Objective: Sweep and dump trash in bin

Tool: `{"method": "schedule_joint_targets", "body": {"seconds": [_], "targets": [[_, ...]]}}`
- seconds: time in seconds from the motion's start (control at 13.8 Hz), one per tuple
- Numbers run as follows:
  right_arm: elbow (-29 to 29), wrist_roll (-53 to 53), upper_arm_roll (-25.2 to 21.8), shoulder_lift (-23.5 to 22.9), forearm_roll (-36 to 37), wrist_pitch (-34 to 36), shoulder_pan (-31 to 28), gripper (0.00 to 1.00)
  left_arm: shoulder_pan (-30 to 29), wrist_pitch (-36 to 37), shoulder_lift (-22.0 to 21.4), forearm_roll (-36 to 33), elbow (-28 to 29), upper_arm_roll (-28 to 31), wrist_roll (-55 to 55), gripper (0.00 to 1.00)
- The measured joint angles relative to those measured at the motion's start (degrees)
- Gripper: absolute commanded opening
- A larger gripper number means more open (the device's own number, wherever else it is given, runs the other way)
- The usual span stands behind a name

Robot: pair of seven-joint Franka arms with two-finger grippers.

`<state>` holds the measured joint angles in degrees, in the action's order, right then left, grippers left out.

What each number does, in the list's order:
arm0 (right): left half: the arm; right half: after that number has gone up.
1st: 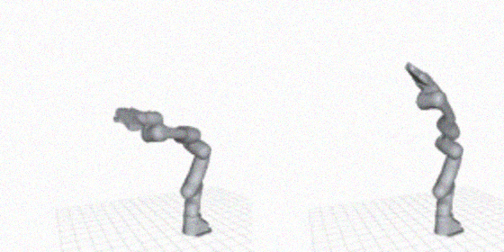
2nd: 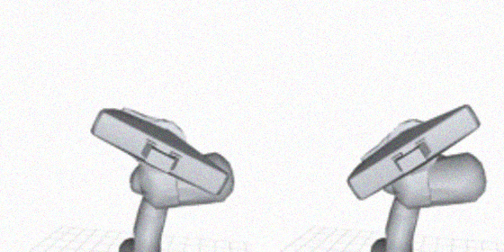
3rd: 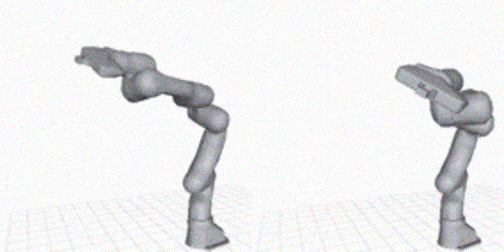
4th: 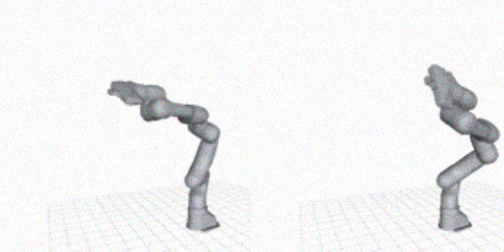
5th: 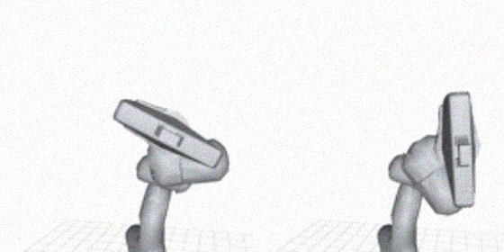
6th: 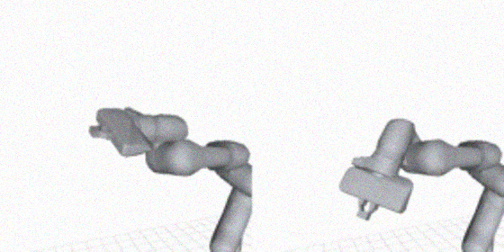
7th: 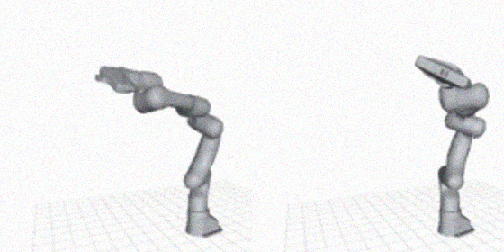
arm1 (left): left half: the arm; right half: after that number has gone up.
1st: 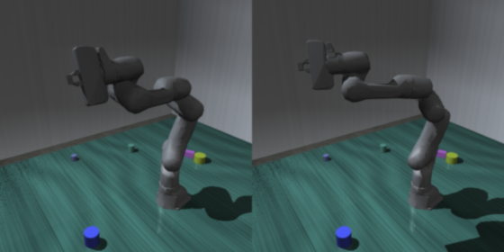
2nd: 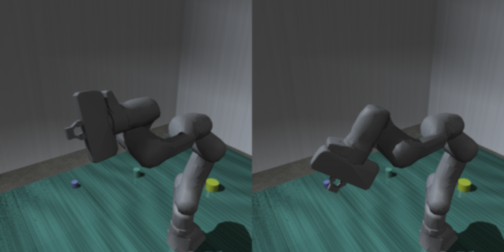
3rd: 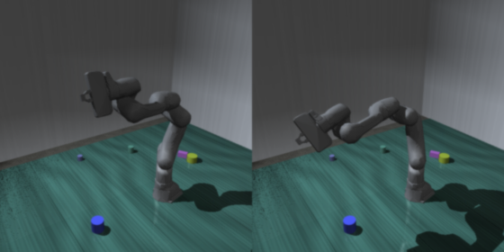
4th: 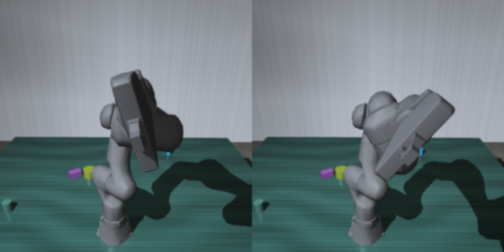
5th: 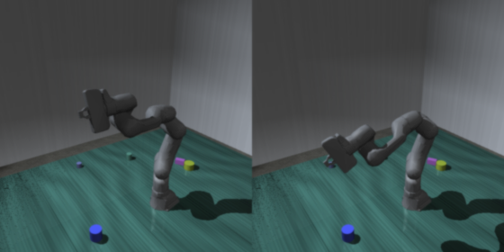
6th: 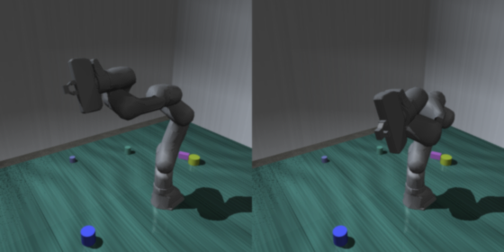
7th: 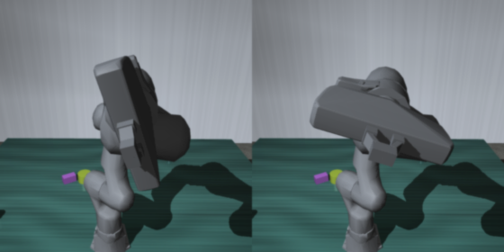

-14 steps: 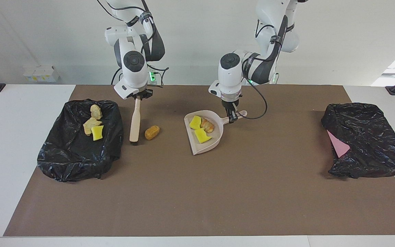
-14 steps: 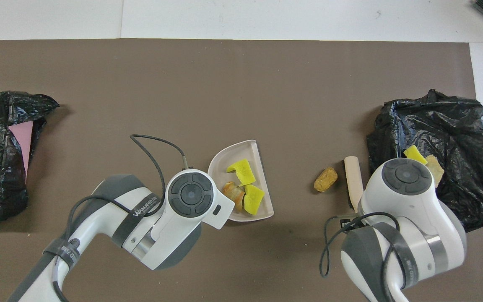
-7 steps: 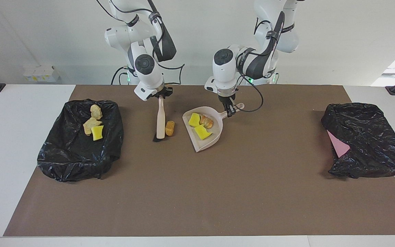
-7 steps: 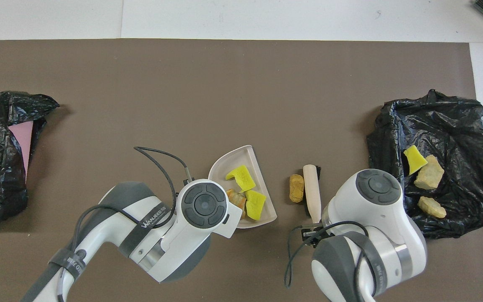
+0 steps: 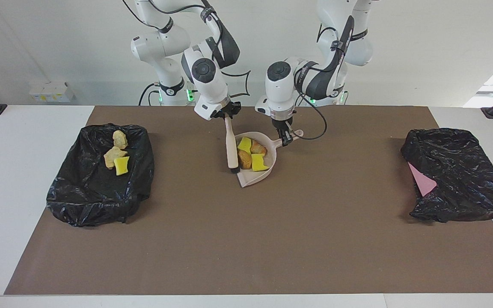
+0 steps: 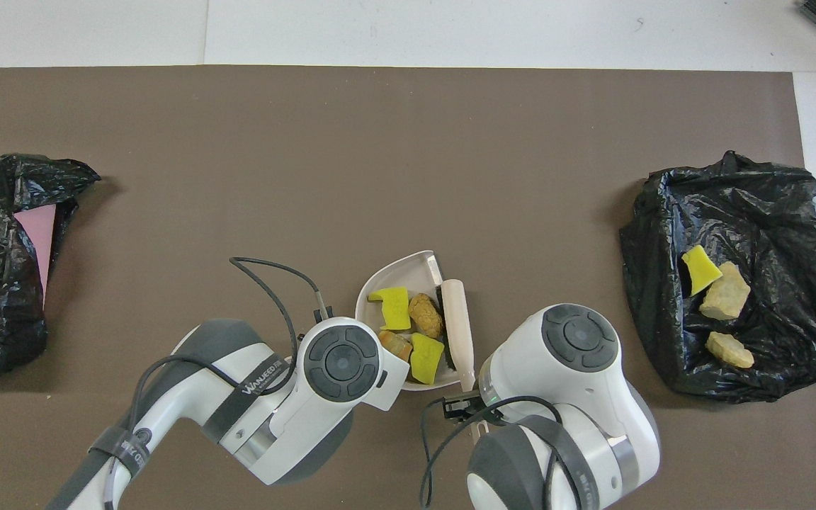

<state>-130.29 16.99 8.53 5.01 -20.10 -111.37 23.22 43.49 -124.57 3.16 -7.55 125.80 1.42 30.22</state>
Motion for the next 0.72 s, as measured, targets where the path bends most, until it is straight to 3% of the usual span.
{"method": "schedule_joint_targets", "body": {"seconds": [0.43, 0.72], "targets": [[8.61, 6.89, 0.03, 0.16, -0.03, 1.55, 1.44, 0.0, -4.81, -7.43, 0.31, 0.07, 1.63, 0.77, 6.16, 0.0], [9.23, 11.1, 0.07, 2.5, 2.27, 3.02, 4.77, 0.0, -9.81, -8.38, 0.62, 4.05, 1.33, 1.04, 14.98, 0.0]]}}
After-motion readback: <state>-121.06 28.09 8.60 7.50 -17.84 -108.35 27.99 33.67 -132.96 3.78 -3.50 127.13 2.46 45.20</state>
